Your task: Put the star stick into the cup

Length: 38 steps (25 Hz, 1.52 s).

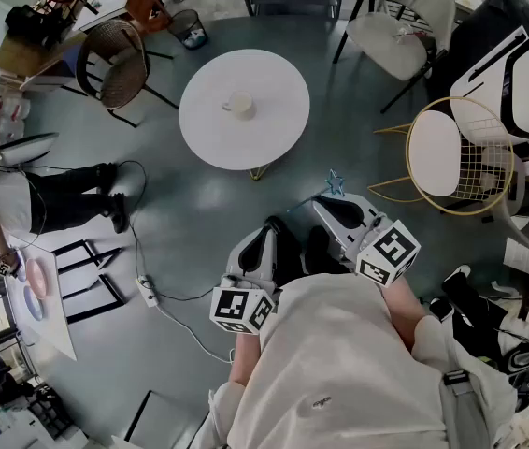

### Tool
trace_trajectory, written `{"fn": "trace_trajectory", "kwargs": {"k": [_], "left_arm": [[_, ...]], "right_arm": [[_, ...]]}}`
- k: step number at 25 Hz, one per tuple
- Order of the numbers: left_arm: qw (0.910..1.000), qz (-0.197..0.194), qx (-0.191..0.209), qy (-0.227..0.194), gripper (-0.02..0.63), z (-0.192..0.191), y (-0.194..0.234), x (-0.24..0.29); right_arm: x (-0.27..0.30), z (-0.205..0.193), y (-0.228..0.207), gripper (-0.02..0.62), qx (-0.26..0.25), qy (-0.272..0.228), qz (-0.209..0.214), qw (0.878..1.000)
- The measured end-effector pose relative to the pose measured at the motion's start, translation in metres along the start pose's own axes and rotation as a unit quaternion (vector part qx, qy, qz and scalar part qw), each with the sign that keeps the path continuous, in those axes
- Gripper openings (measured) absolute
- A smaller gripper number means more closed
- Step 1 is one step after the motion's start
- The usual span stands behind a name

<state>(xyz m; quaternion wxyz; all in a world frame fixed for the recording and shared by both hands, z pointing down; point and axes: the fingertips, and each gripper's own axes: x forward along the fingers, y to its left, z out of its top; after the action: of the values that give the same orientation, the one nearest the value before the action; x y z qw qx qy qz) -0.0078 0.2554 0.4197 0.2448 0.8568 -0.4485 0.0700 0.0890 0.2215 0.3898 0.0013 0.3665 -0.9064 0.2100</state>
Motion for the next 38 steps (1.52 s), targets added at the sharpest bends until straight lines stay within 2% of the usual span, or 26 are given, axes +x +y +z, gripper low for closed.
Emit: {"fn": "trace_trajectory", "kwargs": {"k": [4,8,18,27,38], "left_arm": [[0.9998,-0.010,0.018,0.008,0.011,0.006,-0.002,0.004],[0.9993,-0.020,0.030,0.009,0.011,0.001,-0.025,0.007],[0.9981,-0.039,0.044,0.021,0.011,-0.010,-0.053,0.017],[0.9989,-0.039,0.025,0.012,0.011,-0.006,-0.020,0.012],[0.9992,-0.035,0.016,-0.012,0.011,0.034,0.043,0.013]], "right_arm": [[-0.005,0.004,0.003,0.014,-0.001,-0.010,-0.001,1.000],[-0.031,-0.001,0.003,0.014,0.005,-0.022,-0.001,1.000],[-0.052,-0.005,0.000,0.014,0.009,-0.032,0.003,0.999],[-0.025,-0.001,0.010,0.015,0.001,-0.018,-0.002,1.000],[0.034,0.027,0.012,0.014,-0.015,-0.006,-0.011,1.000]]}}
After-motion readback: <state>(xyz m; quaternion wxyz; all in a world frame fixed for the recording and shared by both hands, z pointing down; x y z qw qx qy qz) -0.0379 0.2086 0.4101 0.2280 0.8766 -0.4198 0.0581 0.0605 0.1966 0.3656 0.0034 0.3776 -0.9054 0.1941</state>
